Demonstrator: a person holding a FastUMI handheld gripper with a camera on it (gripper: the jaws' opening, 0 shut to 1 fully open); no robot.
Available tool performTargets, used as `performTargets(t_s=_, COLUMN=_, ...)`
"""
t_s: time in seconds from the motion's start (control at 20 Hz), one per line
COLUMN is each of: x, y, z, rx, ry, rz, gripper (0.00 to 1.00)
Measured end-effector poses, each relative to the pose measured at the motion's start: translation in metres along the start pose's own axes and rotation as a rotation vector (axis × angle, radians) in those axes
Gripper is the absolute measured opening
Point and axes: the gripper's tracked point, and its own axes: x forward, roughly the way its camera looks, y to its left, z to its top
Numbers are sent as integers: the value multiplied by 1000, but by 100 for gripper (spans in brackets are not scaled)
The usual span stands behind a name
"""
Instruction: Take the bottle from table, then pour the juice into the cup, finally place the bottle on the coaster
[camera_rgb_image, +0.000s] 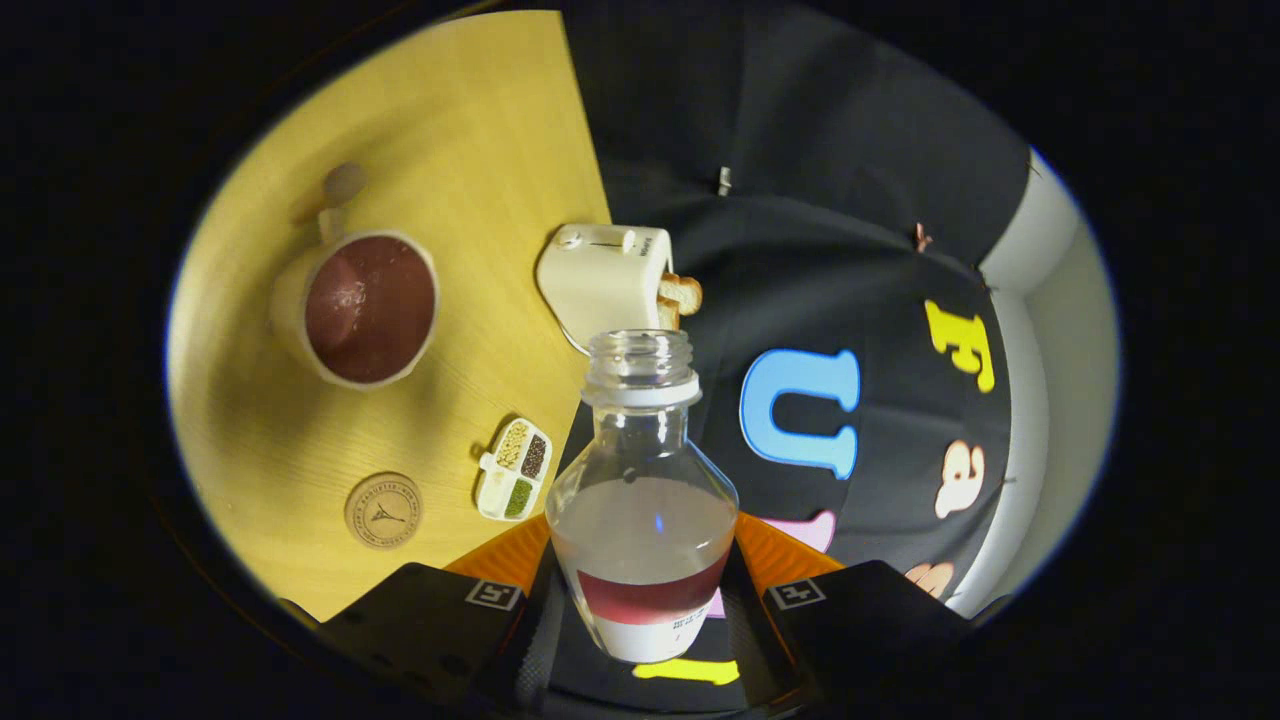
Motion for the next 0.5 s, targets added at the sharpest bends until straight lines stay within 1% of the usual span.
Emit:
performTargets(t_s=0.2, x=-15, y=-2, z=-18, rx=391, ry=94, rz=59, gripper=74)
performTargets(t_s=0.4, x=-13, y=-9, z=-33, rx=695, ry=129, rz=86, gripper=74)
performTargets(t_s=0.5, x=-8, y=-1, z=-37, rx=851, ry=119, rz=129, gripper=74)
